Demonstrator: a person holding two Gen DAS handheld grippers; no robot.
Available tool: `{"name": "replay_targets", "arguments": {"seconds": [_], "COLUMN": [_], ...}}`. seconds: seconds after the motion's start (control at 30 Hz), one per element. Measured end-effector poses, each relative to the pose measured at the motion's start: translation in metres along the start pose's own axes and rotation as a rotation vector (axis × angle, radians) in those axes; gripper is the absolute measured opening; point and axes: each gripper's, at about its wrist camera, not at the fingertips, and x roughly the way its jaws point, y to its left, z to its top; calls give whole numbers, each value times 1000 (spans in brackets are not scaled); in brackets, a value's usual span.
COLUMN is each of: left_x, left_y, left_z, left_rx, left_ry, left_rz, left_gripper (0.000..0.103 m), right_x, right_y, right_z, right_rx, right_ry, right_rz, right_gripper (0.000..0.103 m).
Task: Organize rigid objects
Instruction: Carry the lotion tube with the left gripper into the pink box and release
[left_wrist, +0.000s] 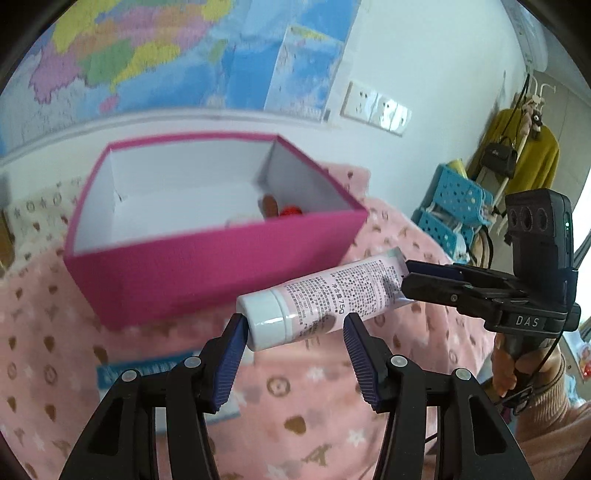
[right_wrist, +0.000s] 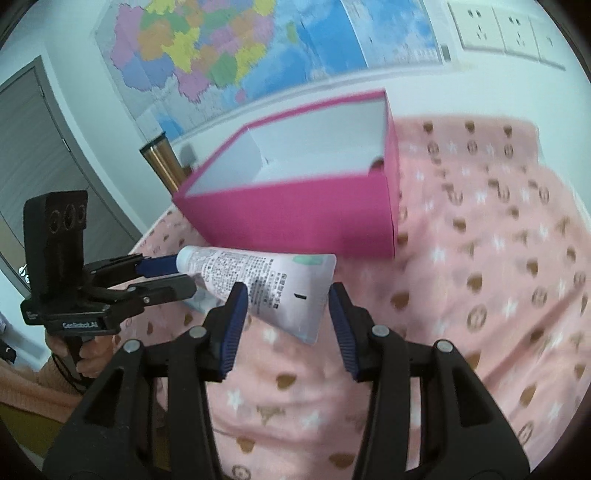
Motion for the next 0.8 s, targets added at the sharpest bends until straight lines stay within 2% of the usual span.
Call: {"name": "replay_targets", "arguments": {"seconds": [0.2,0.4,0.8], "left_x": [1,4,40], "left_y": [7,11,24], "left_z": [27,52,73], "left_rx": [7,13,10], "left_ry": [-36,-81,-31], "left_rz": [20,49,95], "left_gripper": [54,54,54], "right_x": [-2,10,52], "right_y": [3,-6,-30], "right_z": [35,64,84], "right_rx": [-58,-60,-34], "right_ry": [-64,-78,-22], "right_rz": [-8,-8,-71], "right_gripper": [48,48,48]}}
